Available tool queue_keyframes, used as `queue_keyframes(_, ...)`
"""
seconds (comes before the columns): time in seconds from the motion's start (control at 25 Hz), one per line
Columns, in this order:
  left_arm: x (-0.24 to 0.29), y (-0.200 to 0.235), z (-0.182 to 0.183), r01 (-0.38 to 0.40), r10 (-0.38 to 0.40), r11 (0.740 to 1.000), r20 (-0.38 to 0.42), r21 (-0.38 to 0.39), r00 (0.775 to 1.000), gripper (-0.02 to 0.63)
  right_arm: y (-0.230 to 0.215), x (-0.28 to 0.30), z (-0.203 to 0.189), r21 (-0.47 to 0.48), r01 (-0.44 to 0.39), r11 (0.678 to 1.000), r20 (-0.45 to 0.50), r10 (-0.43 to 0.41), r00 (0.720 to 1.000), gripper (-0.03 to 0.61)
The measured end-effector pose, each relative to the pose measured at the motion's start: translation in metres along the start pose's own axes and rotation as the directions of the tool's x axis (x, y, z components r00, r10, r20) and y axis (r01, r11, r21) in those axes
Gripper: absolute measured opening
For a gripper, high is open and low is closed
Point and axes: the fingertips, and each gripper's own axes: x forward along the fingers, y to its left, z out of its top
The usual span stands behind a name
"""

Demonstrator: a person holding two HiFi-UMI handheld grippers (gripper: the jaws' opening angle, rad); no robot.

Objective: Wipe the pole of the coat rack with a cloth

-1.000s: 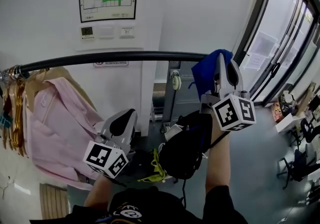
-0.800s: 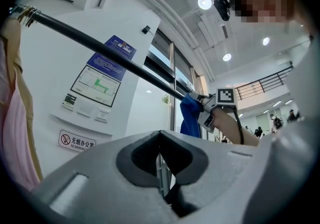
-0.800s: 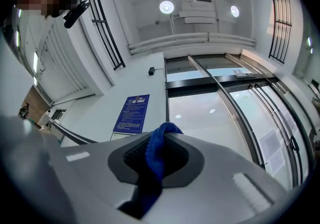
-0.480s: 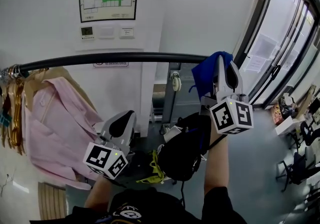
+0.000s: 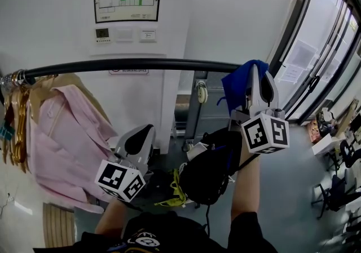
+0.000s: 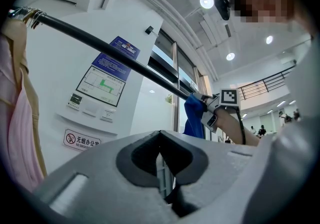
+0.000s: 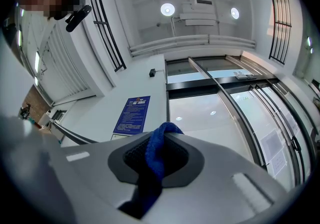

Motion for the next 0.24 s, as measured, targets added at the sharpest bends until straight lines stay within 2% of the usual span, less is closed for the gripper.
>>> queue_keyframes(0.24,-0.0007,0.0002,0.0,0.008,-0.008,1.0,-0.007,0.001,1.0,0.003,-0.0003,-0.0003,-0.0011,0.0,0.004,1.0,-0.004,-0.004,1.0,0.032)
